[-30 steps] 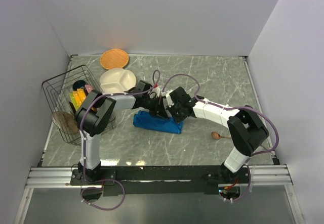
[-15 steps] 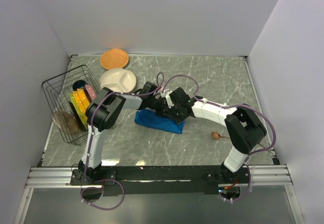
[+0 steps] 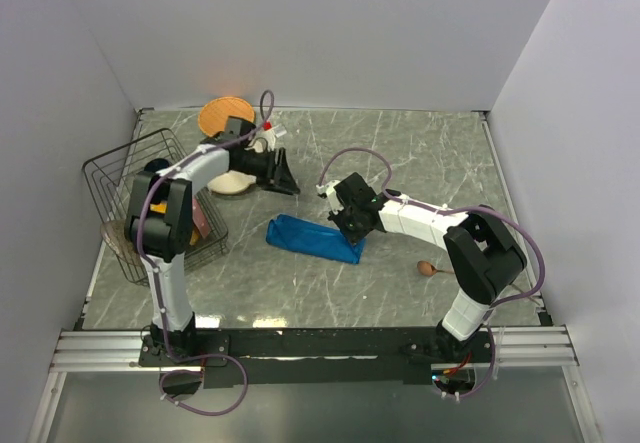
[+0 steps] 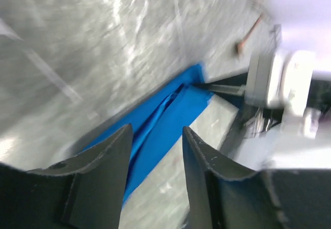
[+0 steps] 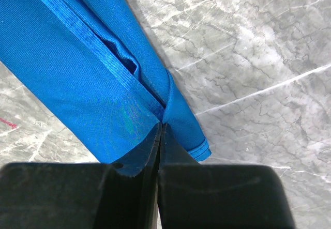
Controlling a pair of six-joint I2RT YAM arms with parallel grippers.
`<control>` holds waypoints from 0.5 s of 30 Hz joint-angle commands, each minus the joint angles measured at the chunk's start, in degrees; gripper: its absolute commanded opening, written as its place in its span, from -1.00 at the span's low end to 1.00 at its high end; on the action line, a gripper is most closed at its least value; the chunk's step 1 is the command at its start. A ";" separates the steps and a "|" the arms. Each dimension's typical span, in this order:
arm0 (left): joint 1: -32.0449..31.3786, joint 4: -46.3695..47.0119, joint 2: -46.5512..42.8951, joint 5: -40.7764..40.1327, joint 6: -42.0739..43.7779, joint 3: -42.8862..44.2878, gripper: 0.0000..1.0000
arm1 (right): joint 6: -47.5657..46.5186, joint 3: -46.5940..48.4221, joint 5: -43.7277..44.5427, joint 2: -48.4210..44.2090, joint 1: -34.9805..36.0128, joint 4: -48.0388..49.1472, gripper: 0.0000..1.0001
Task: Fold the napkin into a case and place the utensils inside
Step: Stuff the top corner of the smaller-rectangle-folded napkin into the folded napkin.
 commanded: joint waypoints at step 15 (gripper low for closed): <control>0.19 -29.53 7.94 3.35 51.63 11.95 0.04 | -6.11 1.29 2.98 1.21 0.54 4.21 -1.00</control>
